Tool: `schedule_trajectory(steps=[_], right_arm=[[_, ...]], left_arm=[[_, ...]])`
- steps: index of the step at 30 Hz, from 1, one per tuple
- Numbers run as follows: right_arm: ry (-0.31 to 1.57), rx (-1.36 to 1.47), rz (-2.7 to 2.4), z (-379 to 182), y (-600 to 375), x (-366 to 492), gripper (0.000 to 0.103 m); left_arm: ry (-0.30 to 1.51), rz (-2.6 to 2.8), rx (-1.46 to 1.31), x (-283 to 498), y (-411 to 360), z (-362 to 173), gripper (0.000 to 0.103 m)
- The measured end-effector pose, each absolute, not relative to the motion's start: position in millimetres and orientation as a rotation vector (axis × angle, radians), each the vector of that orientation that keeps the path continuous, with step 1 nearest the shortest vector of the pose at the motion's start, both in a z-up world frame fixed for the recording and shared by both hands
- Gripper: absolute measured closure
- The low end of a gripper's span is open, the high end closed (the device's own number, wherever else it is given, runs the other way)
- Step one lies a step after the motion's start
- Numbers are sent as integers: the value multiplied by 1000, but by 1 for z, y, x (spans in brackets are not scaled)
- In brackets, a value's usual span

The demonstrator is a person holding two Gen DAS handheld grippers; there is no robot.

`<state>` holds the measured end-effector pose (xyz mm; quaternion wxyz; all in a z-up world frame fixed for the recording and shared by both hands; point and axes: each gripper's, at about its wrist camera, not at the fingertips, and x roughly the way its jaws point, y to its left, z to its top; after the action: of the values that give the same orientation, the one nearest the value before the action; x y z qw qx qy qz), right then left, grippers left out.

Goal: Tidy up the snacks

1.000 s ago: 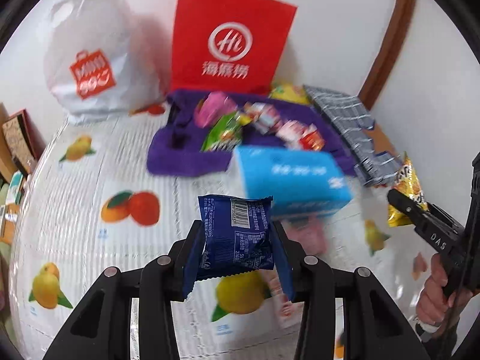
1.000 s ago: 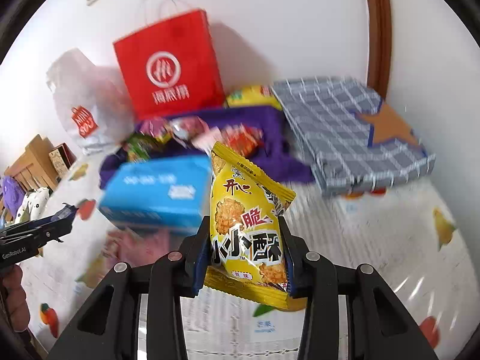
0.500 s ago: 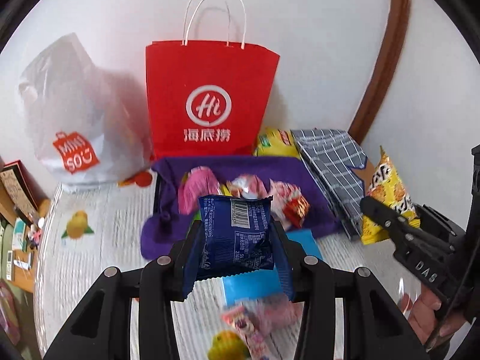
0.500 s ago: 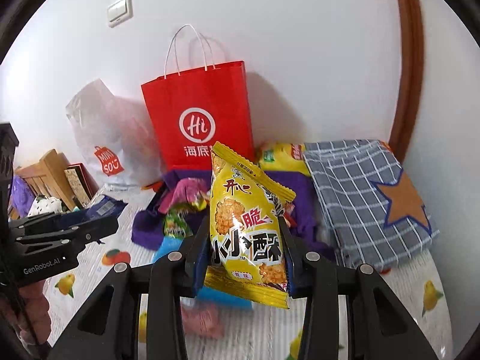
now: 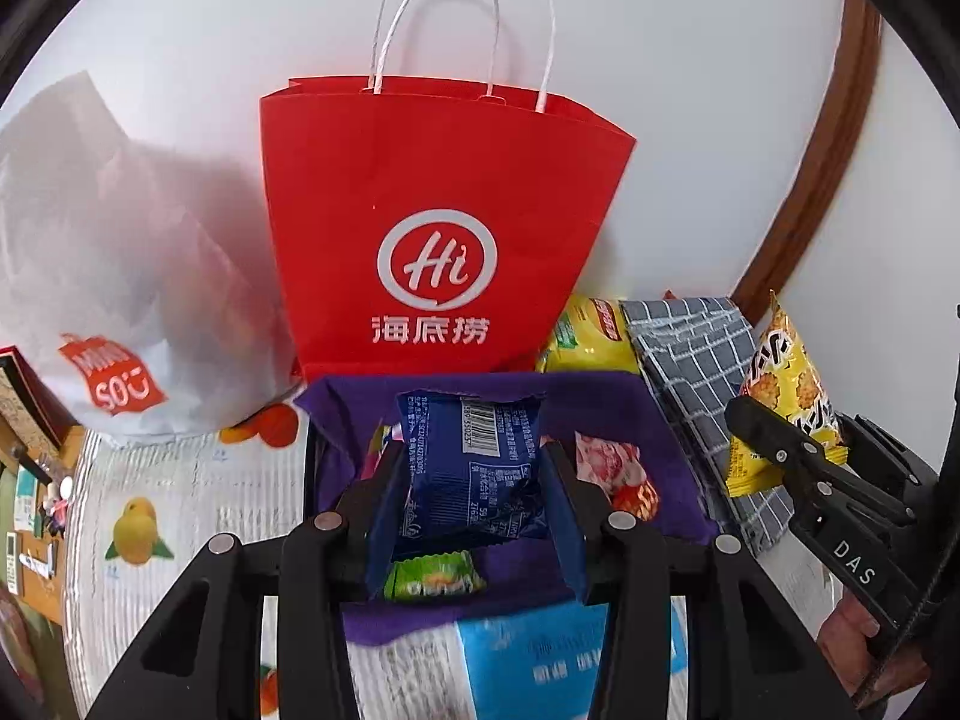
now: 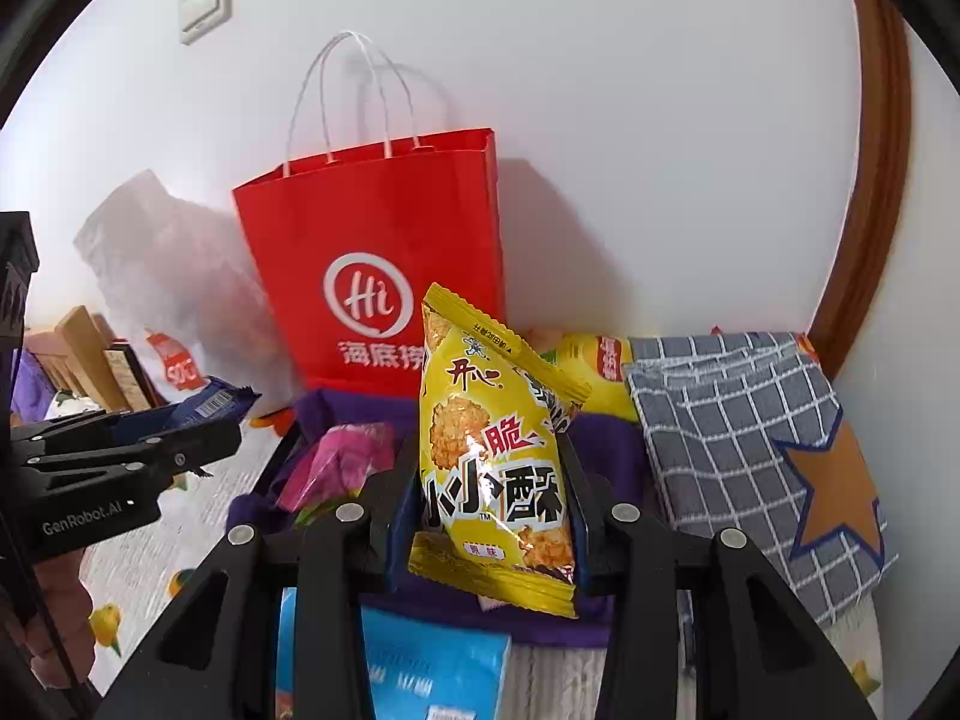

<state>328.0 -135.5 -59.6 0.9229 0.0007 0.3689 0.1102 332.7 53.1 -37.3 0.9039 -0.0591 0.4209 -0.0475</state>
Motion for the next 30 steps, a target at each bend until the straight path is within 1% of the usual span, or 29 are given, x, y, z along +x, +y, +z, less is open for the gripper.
schedule_trajectory(steps=[3,6,12,20,30], right_arm=[[758,-3,230,-69,-137,340,63],[803,-8,226,-88,-139,353,63],[861,-42,227,-113,-139,368,63],[914,-58,209,-131,-148,379,63],[924,-72,202,-133,-155,380,63]], left_arm=[[875,-115,-161,339,58,-51,61],[926,-112,-177,353,62,-65,61],[967,-112,-189,359,64,-83,61],[965,-90,-181,361,69,-82,61],[967,-69,-194,363,80,-83,61]])
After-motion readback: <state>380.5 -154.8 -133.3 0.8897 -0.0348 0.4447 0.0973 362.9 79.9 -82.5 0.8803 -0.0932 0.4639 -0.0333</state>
